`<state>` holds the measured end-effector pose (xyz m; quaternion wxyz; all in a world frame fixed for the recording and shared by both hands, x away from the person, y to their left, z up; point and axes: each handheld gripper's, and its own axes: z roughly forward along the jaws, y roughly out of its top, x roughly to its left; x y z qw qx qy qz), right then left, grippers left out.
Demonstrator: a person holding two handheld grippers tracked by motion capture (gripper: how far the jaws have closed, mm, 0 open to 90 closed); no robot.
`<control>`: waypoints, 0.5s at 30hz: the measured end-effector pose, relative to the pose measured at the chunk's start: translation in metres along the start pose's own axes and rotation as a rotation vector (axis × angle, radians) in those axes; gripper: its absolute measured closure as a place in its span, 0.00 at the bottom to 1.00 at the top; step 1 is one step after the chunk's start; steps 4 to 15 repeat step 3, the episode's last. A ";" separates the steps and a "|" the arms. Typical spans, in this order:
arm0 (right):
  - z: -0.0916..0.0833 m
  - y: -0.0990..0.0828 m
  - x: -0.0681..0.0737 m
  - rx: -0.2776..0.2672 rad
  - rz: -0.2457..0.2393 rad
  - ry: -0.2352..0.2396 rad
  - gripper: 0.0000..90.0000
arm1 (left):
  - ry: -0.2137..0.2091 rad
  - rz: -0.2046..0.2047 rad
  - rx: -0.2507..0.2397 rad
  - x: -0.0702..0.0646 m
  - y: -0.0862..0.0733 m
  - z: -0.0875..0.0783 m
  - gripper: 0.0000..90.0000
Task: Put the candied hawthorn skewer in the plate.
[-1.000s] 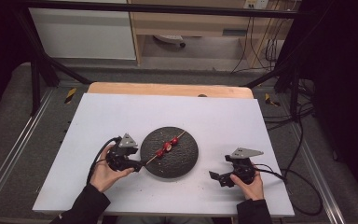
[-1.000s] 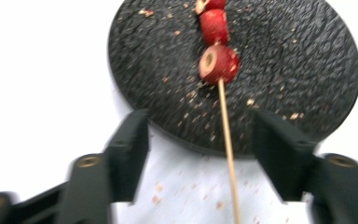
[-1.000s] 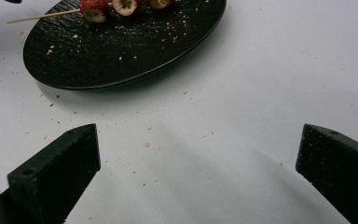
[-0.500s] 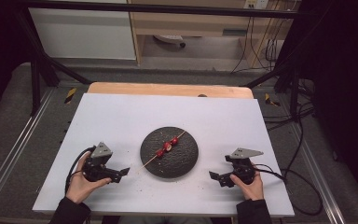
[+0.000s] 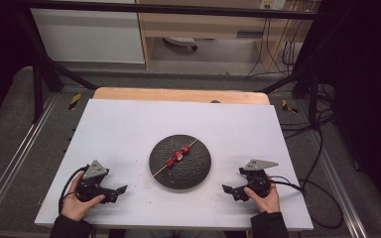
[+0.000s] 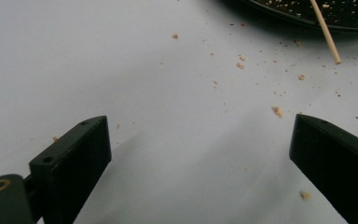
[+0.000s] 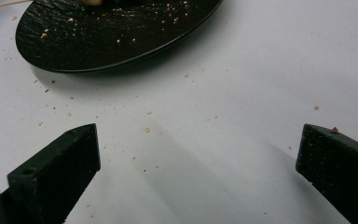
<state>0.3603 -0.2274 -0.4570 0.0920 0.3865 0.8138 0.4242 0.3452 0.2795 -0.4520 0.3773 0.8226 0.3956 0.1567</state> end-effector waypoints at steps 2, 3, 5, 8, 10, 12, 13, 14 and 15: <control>0.000 0.000 0.001 0.004 0.007 0.004 0.01 | -0.003 0.000 -0.002 0.001 0.000 0.000 0.06; 0.000 0.000 0.001 0.008 0.006 0.004 0.01 | -0.001 -0.001 0.001 0.001 0.000 0.000 0.06; 0.000 0.000 0.001 0.008 0.006 0.004 0.01 | -0.001 -0.001 0.001 0.001 0.000 0.000 0.06; 0.000 0.000 0.001 0.008 0.006 0.004 0.01 | -0.001 -0.001 0.001 0.001 0.000 0.000 0.06; 0.000 0.000 0.001 0.008 0.006 0.004 0.01 | -0.001 -0.001 0.001 0.001 0.000 0.000 0.06; 0.000 0.000 0.001 0.008 0.006 0.004 0.01 | -0.001 -0.001 0.001 0.001 0.000 0.000 0.06; 0.000 0.000 0.001 0.008 0.006 0.004 0.01 | -0.001 -0.001 0.001 0.001 0.000 0.000 0.06; 0.000 0.000 0.001 0.008 0.006 0.004 0.01 | -0.001 -0.001 0.001 0.001 0.000 0.000 0.06; 0.000 0.000 0.001 0.008 0.006 0.004 0.01 | -0.001 -0.001 0.001 0.001 0.000 0.000 0.06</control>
